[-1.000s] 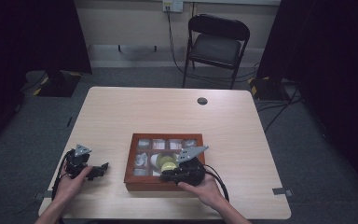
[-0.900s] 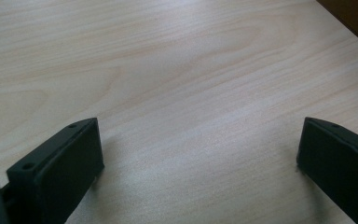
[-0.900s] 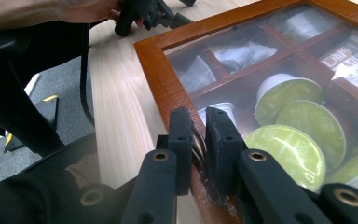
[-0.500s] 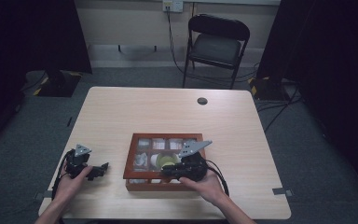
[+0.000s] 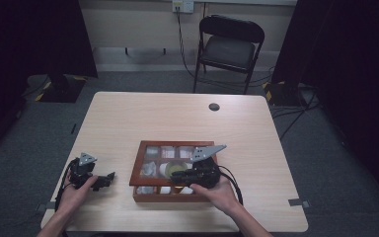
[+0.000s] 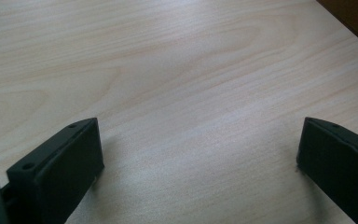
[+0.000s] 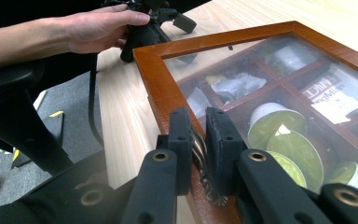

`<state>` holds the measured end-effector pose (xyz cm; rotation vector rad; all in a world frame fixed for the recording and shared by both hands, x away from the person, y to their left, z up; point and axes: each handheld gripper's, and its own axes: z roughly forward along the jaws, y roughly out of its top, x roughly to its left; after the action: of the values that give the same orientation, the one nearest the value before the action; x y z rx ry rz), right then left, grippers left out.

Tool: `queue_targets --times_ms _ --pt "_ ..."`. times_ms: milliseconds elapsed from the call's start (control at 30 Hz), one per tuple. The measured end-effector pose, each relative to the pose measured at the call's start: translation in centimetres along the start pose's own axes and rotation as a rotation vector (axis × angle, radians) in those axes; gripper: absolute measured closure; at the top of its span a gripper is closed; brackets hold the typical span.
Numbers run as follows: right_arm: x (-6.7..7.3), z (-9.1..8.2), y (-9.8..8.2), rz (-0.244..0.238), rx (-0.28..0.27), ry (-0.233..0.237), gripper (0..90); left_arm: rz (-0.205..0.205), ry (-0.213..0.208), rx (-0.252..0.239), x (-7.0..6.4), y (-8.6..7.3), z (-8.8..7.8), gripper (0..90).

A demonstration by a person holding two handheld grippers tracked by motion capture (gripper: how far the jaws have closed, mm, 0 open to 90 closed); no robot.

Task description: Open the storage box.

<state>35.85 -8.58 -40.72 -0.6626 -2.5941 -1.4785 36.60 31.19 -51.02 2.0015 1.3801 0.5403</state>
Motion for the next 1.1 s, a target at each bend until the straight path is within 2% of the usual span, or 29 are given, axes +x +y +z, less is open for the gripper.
queue_targets --times_ms 867,1100 --pt "-0.3 -1.2 2.0 0.033 -0.059 -0.010 80.7 -0.001 0.001 -0.002 0.0 0.0 0.0 0.0" --pt "-0.6 -1.4 2.3 0.044 -0.065 0.001 80.7 0.000 0.001 -0.001 0.0 0.0 0.0 0.0"
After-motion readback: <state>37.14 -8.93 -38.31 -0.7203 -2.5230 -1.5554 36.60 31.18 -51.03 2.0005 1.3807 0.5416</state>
